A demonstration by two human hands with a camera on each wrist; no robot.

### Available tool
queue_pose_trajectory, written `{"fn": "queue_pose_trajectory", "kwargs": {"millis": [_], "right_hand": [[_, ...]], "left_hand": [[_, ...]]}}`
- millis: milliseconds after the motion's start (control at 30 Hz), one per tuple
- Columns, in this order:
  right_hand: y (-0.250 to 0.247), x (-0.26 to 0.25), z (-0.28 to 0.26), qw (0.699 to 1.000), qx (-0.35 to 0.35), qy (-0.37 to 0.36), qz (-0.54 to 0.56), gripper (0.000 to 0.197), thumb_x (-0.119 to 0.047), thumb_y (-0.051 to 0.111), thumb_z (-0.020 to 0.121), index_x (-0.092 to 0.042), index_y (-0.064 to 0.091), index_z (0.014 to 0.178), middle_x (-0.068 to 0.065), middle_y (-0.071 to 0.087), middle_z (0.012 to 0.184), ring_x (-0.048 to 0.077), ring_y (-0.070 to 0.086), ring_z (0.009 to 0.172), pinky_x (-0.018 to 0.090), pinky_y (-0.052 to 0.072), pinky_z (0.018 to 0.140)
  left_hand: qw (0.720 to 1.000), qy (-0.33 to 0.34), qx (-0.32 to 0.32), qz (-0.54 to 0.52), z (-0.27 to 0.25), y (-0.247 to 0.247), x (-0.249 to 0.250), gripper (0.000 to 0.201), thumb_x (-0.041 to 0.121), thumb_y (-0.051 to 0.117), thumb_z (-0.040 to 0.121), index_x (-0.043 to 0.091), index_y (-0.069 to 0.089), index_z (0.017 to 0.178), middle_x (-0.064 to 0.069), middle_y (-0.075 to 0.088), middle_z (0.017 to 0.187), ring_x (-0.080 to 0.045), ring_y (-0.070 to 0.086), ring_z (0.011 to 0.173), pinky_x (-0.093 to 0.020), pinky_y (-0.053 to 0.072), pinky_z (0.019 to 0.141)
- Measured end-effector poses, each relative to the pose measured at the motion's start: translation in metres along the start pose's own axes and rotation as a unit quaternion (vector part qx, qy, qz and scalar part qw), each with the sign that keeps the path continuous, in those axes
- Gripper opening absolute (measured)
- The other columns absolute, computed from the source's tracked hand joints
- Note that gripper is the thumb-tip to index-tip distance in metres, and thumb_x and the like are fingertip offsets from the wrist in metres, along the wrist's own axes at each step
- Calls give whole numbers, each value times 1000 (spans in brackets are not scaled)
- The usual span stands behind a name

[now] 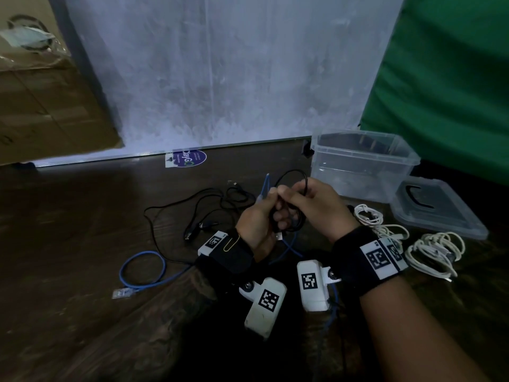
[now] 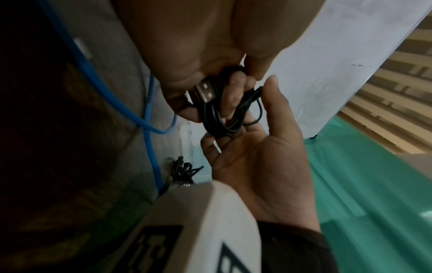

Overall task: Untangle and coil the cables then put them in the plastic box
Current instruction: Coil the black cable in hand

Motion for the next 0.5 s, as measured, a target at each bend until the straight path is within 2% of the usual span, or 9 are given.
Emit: {"fn": "queue_pose_trajectory", "kwargs": {"millis": [67, 100, 167, 200, 267, 333, 433, 500], "right_hand": [[-3, 1, 2, 999, 25, -5, -40, 31, -32, 64, 95, -6, 63, 78, -1, 67, 57, 8, 62, 51, 22, 48, 52], [-5, 2, 3, 996, 44, -16, -70, 34, -35, 62, 95, -7, 64, 75, 3, 68, 63, 11, 63, 58, 26, 50, 57], [-9, 6, 9, 988, 74, -44, -127, 35, -36, 59, 96, -9, 65, 75, 11, 69, 77, 19, 62, 70, 35, 49, 69], [-10, 7, 10, 986, 81, -52, -135, 33, -35, 58, 96, -9, 65, 76, 13, 68, 79, 21, 61, 73, 37, 49, 70], [-13, 10, 13, 989, 86, -57, -110, 31, -32, 59, 96, -8, 66, 79, 14, 66, 78, 24, 60, 71, 37, 50, 68], [-13, 8, 12, 990, 96, -71, -81, 28, -28, 61, 96, -5, 66, 81, 7, 61, 69, 17, 56, 66, 32, 49, 65], [-11, 4, 11, 985, 108, -112, -75, 24, -19, 63, 96, -2, 66, 80, -1, 54, 63, 8, 49, 61, 18, 42, 59], [-11, 3, 11, 984, 104, -123, -70, 21, -17, 62, 96, -3, 67, 81, -1, 55, 64, 8, 49, 62, 19, 42, 60]], "left_hand": [[1000, 7, -25, -3, -1, 1, 1, 28, 23, 54, 92, 10, 44, 69, 0, 36, 49, -14, 39, 45, -29, 40, 69], [999, 13, -41, 0, -1, 1, 2, 23, 16, 57, 84, 10, 44, 66, 0, 34, 50, -13, 37, 47, -29, 40, 70], [997, 29, -63, 30, -1, 1, 4, 21, 7, 56, 74, 14, 43, 59, 1, 33, 53, -11, 33, 47, -24, 35, 58], [995, 38, -73, 51, -1, 1, 4, 23, 5, 55, 75, 15, 43, 58, 2, 34, 53, -10, 32, 47, -22, 30, 52], [993, 49, -69, 84, -1, 2, 3, 29, 7, 58, 80, 19, 47, 56, 4, 34, 53, -8, 29, 45, -22, 21, 50], [992, 52, -52, 105, 1, 2, 0, 34, 7, 62, 86, 19, 47, 57, 6, 35, 51, -5, 28, 43, -19, 19, 46], [993, 21, -52, 101, -2, 5, -1, 34, 8, 55, 94, 18, 54, 61, 6, 31, 51, -3, 26, 40, -14, 23, 38], [995, -9, -63, 78, -5, 6, -1, 34, 14, 54, 94, 18, 64, 62, 5, 26, 54, -3, 23, 41, -14, 19, 39]]}}
Point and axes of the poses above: each hand's wrist, its own z-axis towards the middle knuckle, its own y-axis out of the palm, x = y × z, the point moved 4 cm from there along z, towards the middle knuckle
